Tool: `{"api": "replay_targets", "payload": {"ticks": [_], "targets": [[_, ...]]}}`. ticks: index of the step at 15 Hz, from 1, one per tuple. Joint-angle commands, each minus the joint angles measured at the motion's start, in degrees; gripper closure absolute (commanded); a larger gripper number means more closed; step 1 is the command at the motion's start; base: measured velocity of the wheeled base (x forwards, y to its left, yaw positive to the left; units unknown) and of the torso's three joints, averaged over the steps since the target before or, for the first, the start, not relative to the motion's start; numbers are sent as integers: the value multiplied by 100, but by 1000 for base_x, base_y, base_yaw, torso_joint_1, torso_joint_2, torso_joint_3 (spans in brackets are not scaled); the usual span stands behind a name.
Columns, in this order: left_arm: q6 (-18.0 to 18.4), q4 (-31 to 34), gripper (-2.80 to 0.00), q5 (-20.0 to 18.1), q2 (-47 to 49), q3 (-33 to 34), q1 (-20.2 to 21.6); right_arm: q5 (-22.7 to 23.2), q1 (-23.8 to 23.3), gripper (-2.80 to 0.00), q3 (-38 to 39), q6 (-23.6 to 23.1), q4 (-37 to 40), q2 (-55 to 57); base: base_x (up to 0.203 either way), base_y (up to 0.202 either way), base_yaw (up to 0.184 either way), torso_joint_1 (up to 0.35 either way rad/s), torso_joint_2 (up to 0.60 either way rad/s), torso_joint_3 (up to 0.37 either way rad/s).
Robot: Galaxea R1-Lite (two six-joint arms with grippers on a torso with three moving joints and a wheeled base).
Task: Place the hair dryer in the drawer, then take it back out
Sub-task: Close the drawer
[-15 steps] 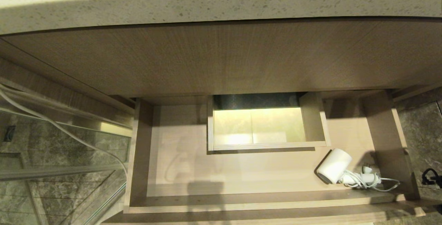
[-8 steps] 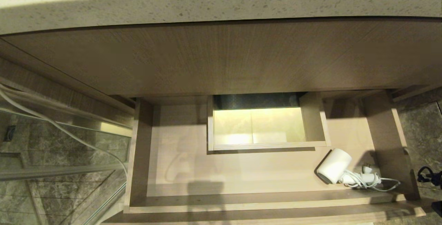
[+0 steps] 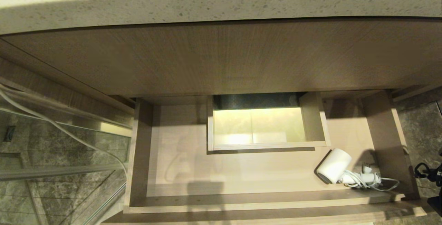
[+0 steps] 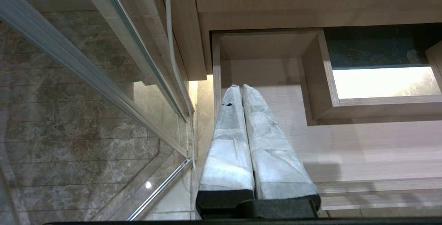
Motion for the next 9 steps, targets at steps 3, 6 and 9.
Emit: {"api": "replay_targets", "payload": {"ticks": [3,6,9], "targets": [[-5,-9,0,0,0,229,1,40,49,0,-8,-23,-145,-60,0,0,0,0,0,0],[-5,-9,0,0,0,229,1,194,107,0,-8,-23,-293,-112,0,0,0,0,0,0],[-5,-9,0,0,0,229,1,225,153,0,1,-5,-471,-164,0,0,0,0,0,0]]}}
